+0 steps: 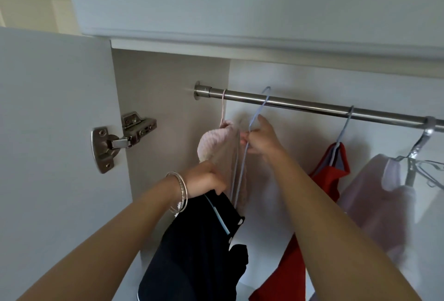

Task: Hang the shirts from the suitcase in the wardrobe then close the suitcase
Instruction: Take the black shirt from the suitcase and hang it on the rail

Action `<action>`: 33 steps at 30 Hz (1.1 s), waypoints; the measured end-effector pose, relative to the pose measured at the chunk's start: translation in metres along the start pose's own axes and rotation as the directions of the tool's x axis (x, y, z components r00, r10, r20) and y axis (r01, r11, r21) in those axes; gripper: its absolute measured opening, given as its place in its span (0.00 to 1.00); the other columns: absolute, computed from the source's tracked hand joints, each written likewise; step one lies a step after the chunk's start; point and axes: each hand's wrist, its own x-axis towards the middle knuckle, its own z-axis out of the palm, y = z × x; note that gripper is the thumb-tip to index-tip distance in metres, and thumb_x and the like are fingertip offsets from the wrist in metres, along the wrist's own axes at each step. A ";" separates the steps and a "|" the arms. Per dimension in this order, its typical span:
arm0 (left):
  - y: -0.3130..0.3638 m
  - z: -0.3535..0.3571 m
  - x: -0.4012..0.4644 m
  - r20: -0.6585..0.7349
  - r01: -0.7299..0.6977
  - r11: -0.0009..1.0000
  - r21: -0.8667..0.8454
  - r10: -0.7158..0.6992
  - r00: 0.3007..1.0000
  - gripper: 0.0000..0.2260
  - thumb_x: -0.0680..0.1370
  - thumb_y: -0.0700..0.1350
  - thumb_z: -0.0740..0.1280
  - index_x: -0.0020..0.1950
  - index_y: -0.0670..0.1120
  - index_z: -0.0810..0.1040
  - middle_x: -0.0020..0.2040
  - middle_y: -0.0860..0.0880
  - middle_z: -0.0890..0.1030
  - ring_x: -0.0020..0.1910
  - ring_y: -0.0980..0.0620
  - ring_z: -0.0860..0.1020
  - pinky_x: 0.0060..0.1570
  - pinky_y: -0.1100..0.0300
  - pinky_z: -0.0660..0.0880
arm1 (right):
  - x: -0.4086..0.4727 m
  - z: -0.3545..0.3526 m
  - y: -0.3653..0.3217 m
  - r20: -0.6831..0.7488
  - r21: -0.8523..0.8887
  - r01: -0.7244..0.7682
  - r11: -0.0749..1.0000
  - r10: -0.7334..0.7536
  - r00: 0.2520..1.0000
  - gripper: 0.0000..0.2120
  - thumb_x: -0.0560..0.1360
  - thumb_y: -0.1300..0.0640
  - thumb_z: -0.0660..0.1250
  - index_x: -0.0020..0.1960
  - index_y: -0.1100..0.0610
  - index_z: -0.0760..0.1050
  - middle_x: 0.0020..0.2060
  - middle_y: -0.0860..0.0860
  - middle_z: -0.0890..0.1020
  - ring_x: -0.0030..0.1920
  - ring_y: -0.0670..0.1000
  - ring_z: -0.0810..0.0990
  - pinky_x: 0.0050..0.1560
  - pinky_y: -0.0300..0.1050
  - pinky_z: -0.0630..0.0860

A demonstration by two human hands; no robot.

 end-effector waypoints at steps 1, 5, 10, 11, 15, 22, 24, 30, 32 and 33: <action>0.001 0.000 -0.001 -0.009 0.002 1.000 0.015 -0.002 1.000 0.10 0.56 0.42 0.61 0.15 0.47 0.65 0.18 0.55 0.63 0.22 0.57 0.61 0.27 0.62 0.58 | -0.008 -0.008 -0.003 0.013 0.015 -0.010 1.000 0.010 1.000 0.27 0.75 0.69 0.59 0.71 0.53 0.61 0.45 0.56 0.77 0.33 0.50 0.77 0.39 0.49 0.80; 0.009 0.004 -0.009 0.000 0.004 0.995 0.101 -0.004 1.000 0.10 0.57 0.43 0.60 0.15 0.46 0.64 0.17 0.55 0.61 0.22 0.55 0.59 0.27 0.61 0.57 | -0.040 -0.039 -0.003 0.072 0.076 -0.068 0.995 0.063 0.995 0.32 0.76 0.71 0.56 0.74 0.46 0.54 0.55 0.52 0.77 0.32 0.47 0.80 0.25 0.39 0.78; 0.021 0.019 -0.021 0.057 -0.030 0.987 0.158 0.021 0.998 0.16 0.59 0.40 0.62 0.15 0.47 0.59 0.15 0.54 0.58 0.17 0.56 0.57 0.21 0.66 0.53 | -0.067 -0.070 0.008 0.040 0.043 -0.105 0.994 0.103 0.994 0.27 0.73 0.74 0.58 0.68 0.53 0.64 0.43 0.51 0.75 0.34 0.48 0.79 0.30 0.43 0.75; 0.025 0.023 -0.026 0.076 -0.040 0.985 0.170 0.028 0.997 0.15 0.59 0.40 0.62 0.15 0.48 0.59 0.15 0.54 0.58 0.17 0.56 0.57 0.20 0.67 0.53 | -0.076 -0.077 0.009 0.032 0.059 -0.112 0.992 0.110 0.993 0.25 0.73 0.75 0.56 0.64 0.55 0.65 0.42 0.52 0.74 0.34 0.49 0.77 0.30 0.43 0.75; 0.035 0.027 -0.035 0.151 -0.044 0.969 0.243 0.007 0.989 0.15 0.61 0.39 0.65 0.16 0.48 0.65 0.15 0.54 0.63 0.17 0.58 0.62 0.20 0.71 0.57 | -0.102 -0.097 0.008 0.029 0.058 -0.122 0.991 0.121 0.992 0.15 0.75 0.70 0.54 0.56 0.55 0.69 0.37 0.51 0.74 0.30 0.48 0.69 0.27 0.40 0.70; 0.050 0.027 -0.053 0.200 -0.047 0.912 0.408 -0.039 0.979 0.12 0.70 0.40 0.70 0.27 0.51 0.75 0.18 0.61 0.72 0.26 0.62 0.71 0.31 0.71 0.64 | -0.132 -0.129 0.009 0.001 -0.327 0.100 0.940 -0.105 0.994 0.16 0.80 0.54 0.56 0.36 0.53 0.75 0.23 0.45 0.78 0.30 0.48 0.70 0.28 0.35 0.66; 0.054 0.028 -0.060 0.202 -0.054 0.897 0.440 -0.040 0.979 0.14 0.70 0.38 0.69 0.27 0.52 0.76 0.19 0.62 0.73 0.29 0.61 0.72 0.34 0.70 0.65 | -0.143 -0.137 0.004 0.030 -0.385 0.144 0.912 -0.144 0.989 0.18 0.81 0.55 0.57 0.34 0.53 0.76 0.18 0.43 0.76 0.30 0.47 0.71 0.32 0.36 0.67; 0.065 0.029 -0.079 0.190 -0.072 0.890 0.451 -0.016 0.982 0.14 0.69 0.37 0.70 0.26 0.51 0.77 0.23 0.59 0.76 0.34 0.57 0.73 0.41 0.66 0.68 | -0.170 -0.162 -0.021 0.048 -0.336 0.137 0.932 -0.129 0.991 0.17 0.79 0.59 0.61 0.31 0.57 0.75 0.26 0.56 0.70 0.29 0.52 0.67 0.40 0.44 0.67; 0.068 0.029 -0.084 0.195 -0.079 0.886 0.457 -0.013 0.981 0.13 0.69 0.37 0.70 0.26 0.51 0.77 0.24 0.58 0.77 0.35 0.57 0.74 0.44 0.65 0.69 | -0.179 -0.170 -0.028 0.039 -0.320 0.144 0.937 -0.139 0.990 0.17 0.79 0.62 0.61 0.31 0.60 0.73 0.27 0.55 0.70 0.29 0.52 0.67 0.39 0.42 0.67; 0.069 0.028 -0.085 0.197 -0.083 0.888 0.452 -0.009 0.980 0.13 0.68 0.37 0.70 0.26 0.51 0.77 0.23 0.59 0.77 0.35 0.58 0.74 0.44 0.65 0.69 | -0.182 -0.173 -0.031 0.041 -0.314 0.153 0.937 -0.147 0.988 0.16 0.78 0.63 0.61 0.32 0.61 0.73 0.27 0.56 0.71 0.29 0.52 0.67 0.39 0.41 0.67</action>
